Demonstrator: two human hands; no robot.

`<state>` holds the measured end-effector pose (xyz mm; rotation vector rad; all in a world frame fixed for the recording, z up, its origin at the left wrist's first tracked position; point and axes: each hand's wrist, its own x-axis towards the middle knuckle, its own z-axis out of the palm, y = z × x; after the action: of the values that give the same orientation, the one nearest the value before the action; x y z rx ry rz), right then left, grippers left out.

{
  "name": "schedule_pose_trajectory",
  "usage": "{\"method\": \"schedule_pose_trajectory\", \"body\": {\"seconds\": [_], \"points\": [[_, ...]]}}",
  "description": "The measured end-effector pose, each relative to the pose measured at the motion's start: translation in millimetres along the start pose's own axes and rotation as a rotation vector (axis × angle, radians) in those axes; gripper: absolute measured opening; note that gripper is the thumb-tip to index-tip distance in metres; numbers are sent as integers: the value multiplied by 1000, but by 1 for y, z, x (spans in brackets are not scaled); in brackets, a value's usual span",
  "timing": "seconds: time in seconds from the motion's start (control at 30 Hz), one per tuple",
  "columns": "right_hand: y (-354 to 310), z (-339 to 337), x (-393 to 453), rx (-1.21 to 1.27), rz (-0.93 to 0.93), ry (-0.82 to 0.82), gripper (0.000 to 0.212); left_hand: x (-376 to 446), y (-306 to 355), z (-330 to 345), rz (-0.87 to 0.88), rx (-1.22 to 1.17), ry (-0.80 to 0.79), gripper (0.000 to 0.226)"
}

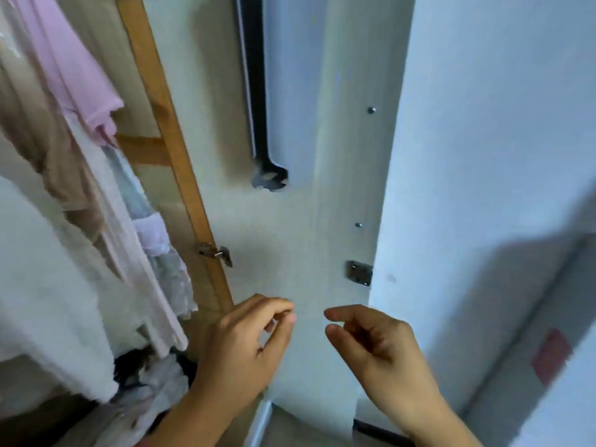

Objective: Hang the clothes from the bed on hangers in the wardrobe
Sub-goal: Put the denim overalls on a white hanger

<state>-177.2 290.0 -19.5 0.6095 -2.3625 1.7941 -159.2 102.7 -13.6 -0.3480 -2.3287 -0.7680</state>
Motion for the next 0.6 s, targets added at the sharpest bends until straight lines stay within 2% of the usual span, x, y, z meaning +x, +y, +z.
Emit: {"method": "schedule_pose_trajectory", "body": {"seconds": [0.03,0.17,0.3,0.43,0.6], "points": [[15,-41,-35,-38,89,110,11,-3,32,40,68,-66,-87,15],[33,-78,-78,-72,187,187,12,-18,63,79,132,-164,-205,11],[67,-150,-160,-148,341,507,9,-27,136,159,276,-319,-485,14],[82,-192,-225,-206,515,796,12,-26,191,233,419,-473,-672,19],[88,-223,-298,-418,774,1077,14,-29,264,321,628,-678,-914,19]]}}
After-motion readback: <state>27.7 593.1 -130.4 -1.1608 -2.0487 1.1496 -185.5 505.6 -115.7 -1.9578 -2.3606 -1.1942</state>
